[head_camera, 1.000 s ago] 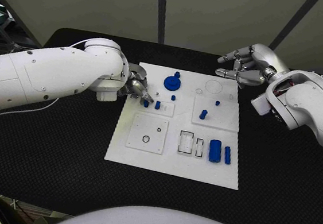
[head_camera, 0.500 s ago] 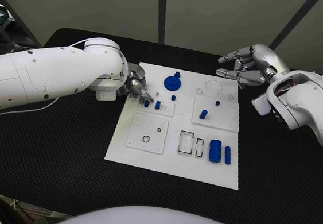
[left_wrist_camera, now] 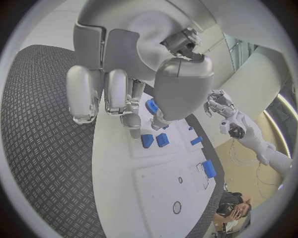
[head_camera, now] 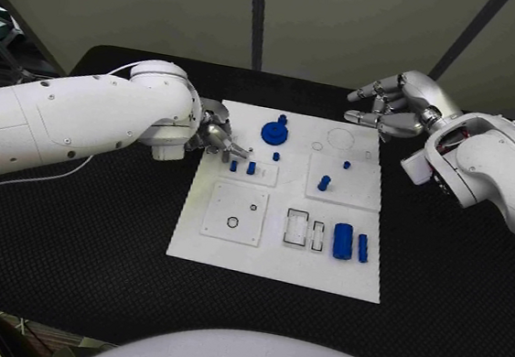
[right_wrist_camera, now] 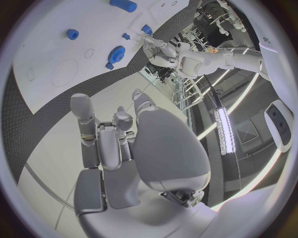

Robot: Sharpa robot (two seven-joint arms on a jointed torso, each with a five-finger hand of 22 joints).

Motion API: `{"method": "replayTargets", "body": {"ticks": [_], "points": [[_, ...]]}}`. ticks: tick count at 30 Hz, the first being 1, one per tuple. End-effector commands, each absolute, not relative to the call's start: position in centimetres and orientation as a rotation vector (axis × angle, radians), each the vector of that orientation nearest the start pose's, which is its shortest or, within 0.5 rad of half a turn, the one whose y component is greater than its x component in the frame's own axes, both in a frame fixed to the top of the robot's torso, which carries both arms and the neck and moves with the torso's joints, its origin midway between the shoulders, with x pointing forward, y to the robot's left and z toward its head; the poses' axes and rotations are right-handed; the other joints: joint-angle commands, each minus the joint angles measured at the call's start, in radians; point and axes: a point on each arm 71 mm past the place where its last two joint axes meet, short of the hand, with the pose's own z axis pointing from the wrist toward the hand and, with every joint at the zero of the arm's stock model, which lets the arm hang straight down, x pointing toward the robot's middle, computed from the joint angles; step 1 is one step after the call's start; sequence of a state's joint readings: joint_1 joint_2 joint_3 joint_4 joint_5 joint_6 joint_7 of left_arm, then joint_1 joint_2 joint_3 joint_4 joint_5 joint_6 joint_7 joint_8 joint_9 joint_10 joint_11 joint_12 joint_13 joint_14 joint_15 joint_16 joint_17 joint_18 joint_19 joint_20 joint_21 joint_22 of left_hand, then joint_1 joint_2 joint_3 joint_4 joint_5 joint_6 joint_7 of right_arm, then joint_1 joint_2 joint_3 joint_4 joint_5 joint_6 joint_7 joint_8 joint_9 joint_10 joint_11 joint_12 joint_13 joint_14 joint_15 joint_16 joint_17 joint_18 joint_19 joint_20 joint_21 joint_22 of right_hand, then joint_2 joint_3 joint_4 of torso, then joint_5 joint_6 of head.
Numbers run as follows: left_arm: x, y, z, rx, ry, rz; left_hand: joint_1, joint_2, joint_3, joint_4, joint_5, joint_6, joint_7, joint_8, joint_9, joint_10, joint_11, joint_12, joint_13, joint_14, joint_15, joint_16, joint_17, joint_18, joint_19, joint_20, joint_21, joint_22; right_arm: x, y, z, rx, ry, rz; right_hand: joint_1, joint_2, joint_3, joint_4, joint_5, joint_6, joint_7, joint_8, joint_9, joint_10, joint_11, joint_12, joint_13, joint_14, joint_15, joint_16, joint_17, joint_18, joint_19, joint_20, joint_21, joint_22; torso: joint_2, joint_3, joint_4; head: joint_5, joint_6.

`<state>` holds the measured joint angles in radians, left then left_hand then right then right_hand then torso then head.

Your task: Assemble the parts on the task board

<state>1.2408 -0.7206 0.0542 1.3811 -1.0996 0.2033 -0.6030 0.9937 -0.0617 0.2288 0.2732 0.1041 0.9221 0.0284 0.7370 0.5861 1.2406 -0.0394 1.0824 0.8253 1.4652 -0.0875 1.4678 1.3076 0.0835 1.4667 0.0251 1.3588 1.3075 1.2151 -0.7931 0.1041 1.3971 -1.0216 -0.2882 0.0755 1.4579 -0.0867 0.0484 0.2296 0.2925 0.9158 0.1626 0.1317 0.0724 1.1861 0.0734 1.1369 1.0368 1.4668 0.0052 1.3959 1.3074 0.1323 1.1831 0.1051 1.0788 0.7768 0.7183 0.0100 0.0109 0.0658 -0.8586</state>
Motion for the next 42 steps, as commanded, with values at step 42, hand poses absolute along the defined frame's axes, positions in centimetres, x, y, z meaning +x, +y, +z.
{"method": "replayTargets", "body": {"ticks": [42], "points": [[52.2, 13.1, -17.2, 0.327, 1.687, -0.76, 0.407, -0.112, 0.046, -0.22, 0.006, -0.008, 0.117, -0.473, -0.418, -0.293, 0.134, -0.659, -0.676, -0.174, 0.106, -0.392, -0.433, 0.08, -0.237, 0.093, -0.658, -0.435, 52.6, -21.0, -12.9, 0.209, 1.555, 0.981, 0.011, 0.016, 0.003, -0.007, 0.007, 0.003, -0.001, 0.008, -0.002, -0.084, -0.001, -0.105, -0.117, 0.034, -0.011, -0.03, -0.027, 0.018, -0.019, -0.003, -0.036, -0.039, 0.0, 0.0006, -0.0001, -0.03, 0.034]]}}
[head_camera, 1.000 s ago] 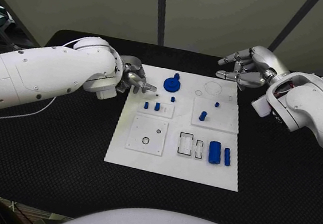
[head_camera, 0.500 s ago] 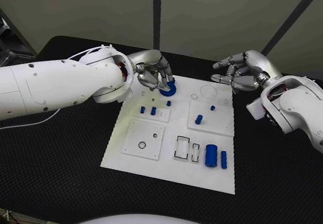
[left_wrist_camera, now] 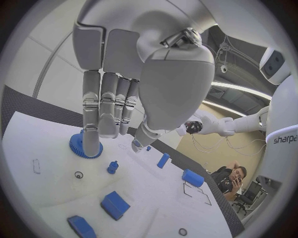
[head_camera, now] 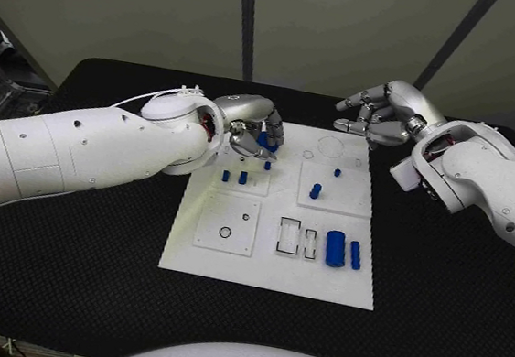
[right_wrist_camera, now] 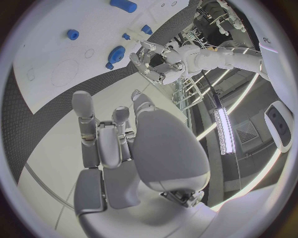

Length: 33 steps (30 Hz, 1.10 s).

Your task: Assemble the parts on the task board

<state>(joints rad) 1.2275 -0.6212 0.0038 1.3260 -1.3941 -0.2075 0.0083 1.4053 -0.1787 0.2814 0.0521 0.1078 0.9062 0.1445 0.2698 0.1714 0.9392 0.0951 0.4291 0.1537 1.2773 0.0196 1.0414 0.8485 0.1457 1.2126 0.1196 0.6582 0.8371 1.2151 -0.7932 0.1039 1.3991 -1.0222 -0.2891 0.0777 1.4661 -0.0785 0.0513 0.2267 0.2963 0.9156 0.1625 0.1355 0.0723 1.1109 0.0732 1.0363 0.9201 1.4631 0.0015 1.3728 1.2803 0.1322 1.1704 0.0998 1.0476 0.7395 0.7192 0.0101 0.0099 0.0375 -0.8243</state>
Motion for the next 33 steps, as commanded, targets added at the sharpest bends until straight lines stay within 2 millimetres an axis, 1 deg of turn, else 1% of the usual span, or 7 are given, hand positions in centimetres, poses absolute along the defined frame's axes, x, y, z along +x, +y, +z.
{"method": "replayTargets", "body": {"ticks": [1, 7, 10, 16, 21, 27, 33], "points": [[52.2, 13.1, -17.3, 0.331, 1.691, -0.755, -0.004, 0.006, -0.006, 0.0, 0.002, 0.012, 0.0, -0.008, -0.006, 0.01, -0.001, -0.008, -0.007, 0.022, -0.001, 0.054, 0.042, 0.014, 0.028, -0.002, 0.071, 0.059, 52.6, -21.0, -12.9, 0.209, 1.555, 0.981, 0.002, 0.007, 0.0, -0.004, 0.004, 0.004, -0.001, 0.005, -0.002, -0.008, -0.001, -0.005, -0.001, 0.038, -0.007, -0.007, 0.0, 0.018, -0.006, 0.002, -0.005, -0.002, -0.001, 0.0004, 0.0012, -0.003, -0.001], [52.4, 12.8, -17.7, 0.341, 1.715, -0.738, 0.002, 0.014, 0.005, -0.004, 0.004, 0.035, -0.003, -0.021, -0.014, 0.03, -0.004, -0.021, -0.019, 0.055, -0.003, 0.136, 0.106, -0.005, 0.074, -0.005, 0.199, 0.168, 52.6, -20.9, -12.9, 0.208, 1.555, 0.983, 0.002, 0.007, 0.0, -0.004, 0.004, 0.004, -0.001, 0.005, -0.002, -0.008, -0.001, -0.005, -0.001, 0.038, -0.007, -0.007, 0.0, 0.018, -0.006, 0.002, -0.005, -0.002, 0.001, 0.0001, 0.0005, -0.003, 0.0], [52.6, 12.9, -18.0, 0.341, 1.725, -0.728, 0.006, 0.016, 0.016, -0.007, 0.004, 0.043, -0.002, -0.027, -0.018, 0.038, -0.004, -0.028, -0.024, 0.065, -0.004, 0.16, 0.124, -0.011, 0.087, -0.006, 0.24, 0.203, 52.6, -20.9, -12.9, 0.207, 1.555, 0.983, 0.003, 0.007, 0.001, -0.004, 0.004, 0.004, -0.001, 0.005, -0.002, -0.008, -0.001, -0.005, -0.002, 0.038, -0.007, -0.007, -0.001, 0.018, -0.006, 0.002, -0.005, -0.002, -0.001, 0.001, -0.0001, -0.003, 0.0], [52.8, 12.9, -18.4, 0.341, 1.748, -0.716, 0.006, 0.017, 0.028, -0.008, 0.004, 0.051, -0.002, -0.034, -0.022, 0.049, -0.005, -0.035, -0.029, 0.074, -0.005, 0.184, 0.141, -0.017, 0.098, -0.006, 0.281, 0.24, 52.6, -20.9, -12.9, 0.209, 1.556, 0.981, 0.003, 0.007, 0.001, -0.004, 0.004, 0.004, -0.001, 0.005, -0.002, -0.008, -0.001, -0.005, -0.002, 0.038, -0.007, -0.007, -0.001, 0.018, -0.006, 0.002, -0.005, -0.002, 0.0, -0.0002, 0.0021, -0.006, -0.001], [52.8, 12.7, -18.7, 0.344, 1.764, -0.714, 0.006, 0.017, 0.037, -0.009, 0.004, 0.06, -0.002, -0.036, -0.023, 0.06, -0.006, -0.038, -0.03, 0.08, -0.006, 0.199, 0.151, -0.021, 0.106, -0.007, 0.307, 0.264, 52.6, -20.8, -12.9, 0.208, 1.557, 0.983, 0.002, 0.008, 0.001, -0.004, 0.005, 0.003, -0.001, 0.005, -0.002, -0.007, -0.001, -0.005, -0.001, 0.038, -0.007, -0.007, 0.0, 0.018, -0.005, 0.002, -0.005, -0.001, -0.001, 0.001, 0.0012, -0.005, -0.002], [52.7, 12.5, -19.1, 0.344, 1.777, -0.713, 0.011, 0.02, 0.054, -0.015, 0.004, 0.069, -0.004, -0.041, -0.026, 0.076, -0.01, -0.042, -0.032, 0.097, -0.01, 0.226, 0.177, -0.032, 0.132, -0.01, 0.376, 0.32, 52.6, -20.8, -12.9, 0.208, 1.559, 0.984, 0.003, 0.008, 0.001, -0.003, 0.006, 0.004, -0.001, 0.005, -0.002, -0.006, -0.001, -0.004, -0.001, 0.038, -0.007, -0.007, 0.0, 0.018, -0.005, 0.002, -0.005, -0.001, -0.001, 0.0011, 0.0006, -0.005, -0.004], [52.6, 12.5, -19.5, 0.341, 1.791, -0.709, 0.015, 0.021, 0.067, -0.019, 0.004, 0.076, -0.005, -0.044, -0.028, 0.087, -0.012, -0.044, -0.033, 0.105, -0.012, 0.237, 0.186, -0.036, 0.141, -0.012, 0.402, 0.343, 52.6, -20.7, -13.0, 0.207, 1.56, 0.985, 0.003, 0.008, 0.001, -0.003, 0.007, 0.004, -0.001, 0.005, -0.002, -0.005, -0.001, -0.004, -0.001, 0.038, -0.007, -0.007, 0.0, 0.018, -0.004, 0.002, -0.005, -0.001, -0.001, 0.0011, 0.0013, -0.007, -0.003]]}}
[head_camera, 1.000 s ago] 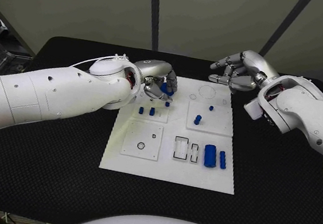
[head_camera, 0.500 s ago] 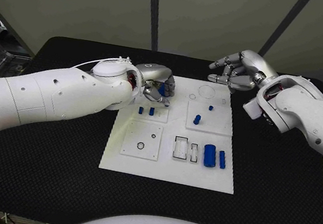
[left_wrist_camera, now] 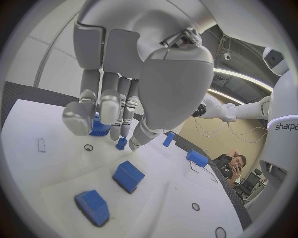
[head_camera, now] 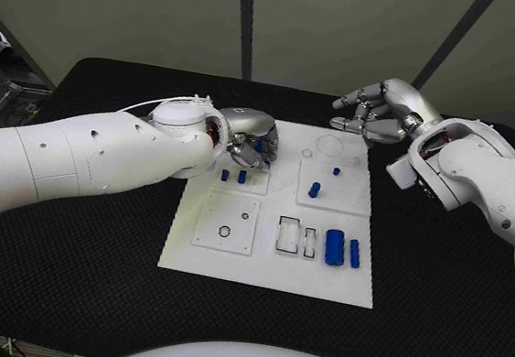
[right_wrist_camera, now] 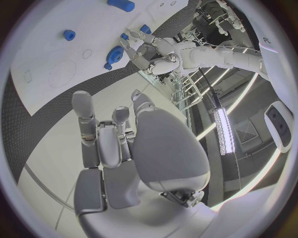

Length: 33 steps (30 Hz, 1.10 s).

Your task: Assemble the parts on the task board

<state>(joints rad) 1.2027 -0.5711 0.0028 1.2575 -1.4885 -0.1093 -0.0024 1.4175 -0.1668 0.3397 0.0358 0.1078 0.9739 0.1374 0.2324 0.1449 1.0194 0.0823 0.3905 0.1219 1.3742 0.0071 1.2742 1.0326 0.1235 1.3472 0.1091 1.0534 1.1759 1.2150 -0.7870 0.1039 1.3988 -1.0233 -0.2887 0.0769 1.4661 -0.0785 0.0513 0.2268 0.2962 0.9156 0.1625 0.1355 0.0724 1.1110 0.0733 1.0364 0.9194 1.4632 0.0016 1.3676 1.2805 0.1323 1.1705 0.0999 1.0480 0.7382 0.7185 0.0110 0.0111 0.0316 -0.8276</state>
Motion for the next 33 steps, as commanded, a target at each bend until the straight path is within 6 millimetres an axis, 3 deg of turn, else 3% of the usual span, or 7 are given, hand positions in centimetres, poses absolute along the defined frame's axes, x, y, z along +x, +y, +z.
{"method": "replayTargets", "body": {"ticks": [1, 19, 33], "points": [[52.61, 12.51, -19.54, 0.34, 1.793, -0.708, 0.003, 0.01, 0.01, -0.003, 0.004, 0.009, 0.002, -0.007, -0.001, 0.008, 0.001, -0.006, -0.001, 0.008, 0.0, 0.006, 0.002, -0.015, 0.007, -0.001, 0.009, 0.006, 52.58, -20.71, -12.96, 0.207, 1.56, 0.985, 0.003, 0.009, 0.002, -0.003, 0.008, 0.004, -0.001, 0.005, -0.002, -0.005, -0.001, -0.004, 0.0, 0.038, -0.008, -0.003, 0.0, 0.018, -0.004, 0.002, -0.006, 0.0, 0.0, 0.0002, 0.0001, -0.001, 0.0], [52.9, 12.53, -20.18, 0.322, 1.813, -0.683, 0.036, 0.034, 0.079, -0.032, 0.004, 0.03, 0.006, -0.018, -0.007, 0.032, -0.001, -0.024, -0.005, 0.024, -0.003, 0.031, 0.018, -0.022, 0.019, -0.006, 0.061, 0.057, 52.59, -20.5, -12.97, 0.205, 1.561, 0.989, 0.003, 0.009, 0.002, -0.003, 0.008, 0.004, -0.001, 0.005, -0.002, -0.005, -0.001, -0.004, 0.0, 0.038, -0.008, -0.003, 0.0, 0.018, -0.004, 0.002, -0.006, 0.0, 0.0, -0.0003, 0.0001, -0.002, -0.002], [53.01, 12.54, -20.21, 0.32, 1.802, -0.687, 0.048, 0.04, 0.107, -0.05, 0.003, 0.041, 0.01, -0.023, -0.009, 0.048, 0.0, -0.026, -0.003, 0.034, -0.002, 0.048, 0.035, -0.029, 0.031, -0.006, 0.097, 0.089, 52.58, -20.38, -12.97, 0.202, 1.562, 0.992, 0.003, 0.009, 0.002, -0.003, 0.011, 0.004, -0.001, 0.006, -0.001, -0.002, -0.001, -0.003, 0.0, 0.039, -0.008, -0.003, 0.0, 0.018, -0.003, 0.002, -0.006, 0.001, -0.001, -0.0008, 0.0008, -0.003, -0.002]]}}
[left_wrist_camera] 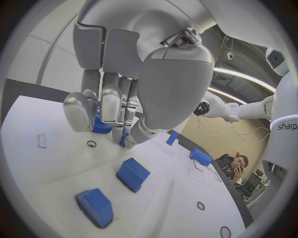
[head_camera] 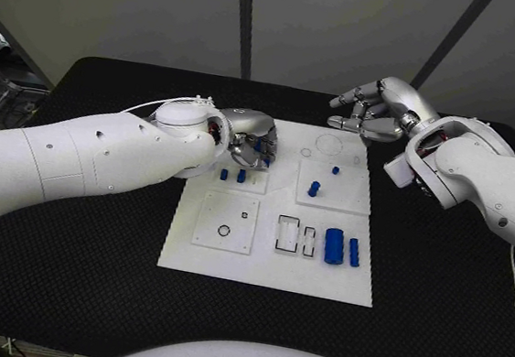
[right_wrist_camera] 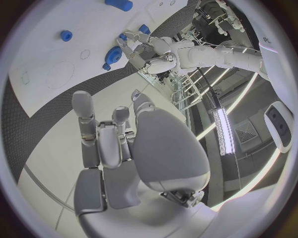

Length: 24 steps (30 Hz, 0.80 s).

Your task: Assemble the parts on the task board

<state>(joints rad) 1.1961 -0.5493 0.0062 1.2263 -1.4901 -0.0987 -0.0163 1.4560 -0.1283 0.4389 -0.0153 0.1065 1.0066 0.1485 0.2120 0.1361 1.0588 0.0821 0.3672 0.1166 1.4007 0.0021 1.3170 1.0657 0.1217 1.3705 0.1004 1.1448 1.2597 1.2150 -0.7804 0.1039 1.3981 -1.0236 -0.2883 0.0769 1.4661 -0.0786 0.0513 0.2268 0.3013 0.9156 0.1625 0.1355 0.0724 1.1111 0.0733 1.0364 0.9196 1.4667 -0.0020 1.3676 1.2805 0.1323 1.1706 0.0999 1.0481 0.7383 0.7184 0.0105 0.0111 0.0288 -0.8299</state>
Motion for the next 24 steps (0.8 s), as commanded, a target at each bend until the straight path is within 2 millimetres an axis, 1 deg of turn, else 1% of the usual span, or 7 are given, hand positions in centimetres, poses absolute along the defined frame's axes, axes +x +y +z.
{"method": "replayTargets", "body": {"ticks": [1, 11, 18, 19, 22, 23, 24], "points": [[53.0, 12.5, -20.2, 0.321, 1.794, -0.693, 0.009, 0.003, 0.011, 0.0, 0.004, 0.011, -0.001, -0.002, 0.0, 0.012, 0.0, -0.003, 0.003, 0.009, 0.002, 0.007, 0.004, -0.027, 0.008, 0.003, 0.009, 0.008, 52.6, -20.4, -13.0, 0.202, 1.561, 0.993, 0.003, 0.009, 0.002, -0.003, 0.006, 0.004, -0.001, 0.006, -0.001, -0.002, -0.001, -0.003, 0.0, 0.035, -0.004, -0.003, 0.0, 0.018, -0.003, 0.002, -0.006, 0.0, -0.001, -0.0005, 0.0008, 0.0, 0.0], [52.5, 12.9, -19.5, 0.315, 1.739, -0.725, 0.008, 0.005, 0.02, -0.006, 0.004, 0.022, -0.001, -0.002, 0.0, 0.022, -0.002, -0.004, 0.005, 0.017, 0.001, 0.018, 0.02, -0.03, 0.013, 0.002, 0.023, 0.021, 52.6, -20.6, -12.9, 0.204, 1.559, 0.99, 0.002, 0.009, 0.002, -0.002, 0.006, 0.004, -0.001, 0.006, -0.001, 0.001, -0.002, -0.001, 0.003, 0.035, -0.004, -0.003, 0.0, 0.018, -0.003, 0.002, -0.006, 0.0, -0.001, -0.0017, 0.0013, -0.001, 0.003], [52.3, 13.4, -18.1, 0.284, 1.694, -0.749, 0.005, 0.005, 0.021, -0.006, 0.004, 0.023, 0.0, -0.003, 0.0, 0.023, -0.002, -0.006, 0.005, 0.021, 0.001, 0.023, 0.027, -0.03, 0.015, 0.002, 0.026, 0.024, 52.6, -20.7, -13.0, 0.205, 1.556, 0.987, 0.002, 0.009, 0.002, -0.002, 0.006, 0.004, -0.001, 0.006, -0.001, 0.001, -0.002, -0.001, 0.003, 0.035, -0.004, -0.003, 0.0, 0.018, -0.003, 0.002, -0.006, 0.0, -0.002, -0.0018, 0.0019, 0.0, 0.013], [52.3, 13.5, -17.8, 0.279, 1.688, -0.753, 0.005, 0.005, 0.021, -0.006, 0.004, 0.024, 0.0, -0.003, 0.0, 0.023, -0.002, -0.006, 0.005, 0.021, 0.001, 0.024, 0.028, -0.031, 0.015, 0.002, 0.027, 0.025, 52.6, -20.7, -13.0, 0.206, 1.555, 0.986, 0.002, 0.009, 0.002, -0.002, 0.006, 0.004, -0.001, 0.006, -0.001, 0.001, -0.002, -0.001, 0.003, 0.035, -0.004, -0.003, 0.0, 0.018, -0.003, 0.002, -0.006, 0.0, -0.002, -0.0024, 0.0028, 0.0, 0.015], [52.3, 13.6, -17.3, 0.265, 1.674, -0.765, 0.001, 0.004, 0.022, -0.005, 0.003, 0.025, 0.001, -0.004, 0.0, 0.024, -0.001, -0.007, 0.005, 0.022, 0.001, 0.025, 0.029, -0.031, 0.015, 0.002, 0.029, 0.026, 52.7, -20.8, -13.0, 0.207, 1.554, 0.985, 0.002, 0.009, 0.002, -0.002, 0.007, 0.005, -0.002, 0.006, -0.001, 0.002, -0.002, -0.001, 0.003, 0.035, -0.004, -0.004, 0.0, 0.018, -0.003, 0.001, -0.006, 0.0, -0.002, -0.0018, 0.0016, 0.001, 0.017], [52.2, 13.7, -17.1, 0.259, 1.67, -0.769, -0.002, 0.003, 0.021, -0.004, 0.003, 0.026, 0.002, -0.004, -0.001, 0.024, -0.001, -0.008, 0.005, 0.022, 0.001, 0.025, 0.028, -0.031, 0.015, 0.002, 0.029, 0.026, 52.7, -20.8, -13.0, 0.207, 1.553, 0.984, 0.002, 0.009, 0.002, -0.002, 0.007, 0.005, -0.002, 0.006, -0.001, 0.002, -0.002, -0.001, 0.003, 0.035, -0.004, -0.004, 0.0, 0.018, -0.003, 0.001, -0.006, 0.0, -0.002, -0.0025, 0.0018, 0.002, 0.018], [52.2, 13.7, -17.0, 0.252, 1.667, -0.773, -0.003, 0.003, 0.021, -0.004, 0.003, 0.026, 0.002, -0.004, -0.001, 0.025, -0.001, -0.009, 0.005, 0.023, 0.001, 0.025, 0.027, -0.031, 0.015, 0.002, 0.029, 0.027, 52.7, -20.8, -13.0, 0.207, 1.552, 0.984, 0.002, 0.009, 0.002, -0.002, 0.007, 0.005, -0.002, 0.006, -0.001, 0.002, -0.002, -0.001, 0.003, 0.035, -0.004, -0.004, 0.0, 0.018, -0.003, 0.001, -0.006, 0.0, -0.002, -0.0019, 0.0013, 0.002, 0.02]]}}
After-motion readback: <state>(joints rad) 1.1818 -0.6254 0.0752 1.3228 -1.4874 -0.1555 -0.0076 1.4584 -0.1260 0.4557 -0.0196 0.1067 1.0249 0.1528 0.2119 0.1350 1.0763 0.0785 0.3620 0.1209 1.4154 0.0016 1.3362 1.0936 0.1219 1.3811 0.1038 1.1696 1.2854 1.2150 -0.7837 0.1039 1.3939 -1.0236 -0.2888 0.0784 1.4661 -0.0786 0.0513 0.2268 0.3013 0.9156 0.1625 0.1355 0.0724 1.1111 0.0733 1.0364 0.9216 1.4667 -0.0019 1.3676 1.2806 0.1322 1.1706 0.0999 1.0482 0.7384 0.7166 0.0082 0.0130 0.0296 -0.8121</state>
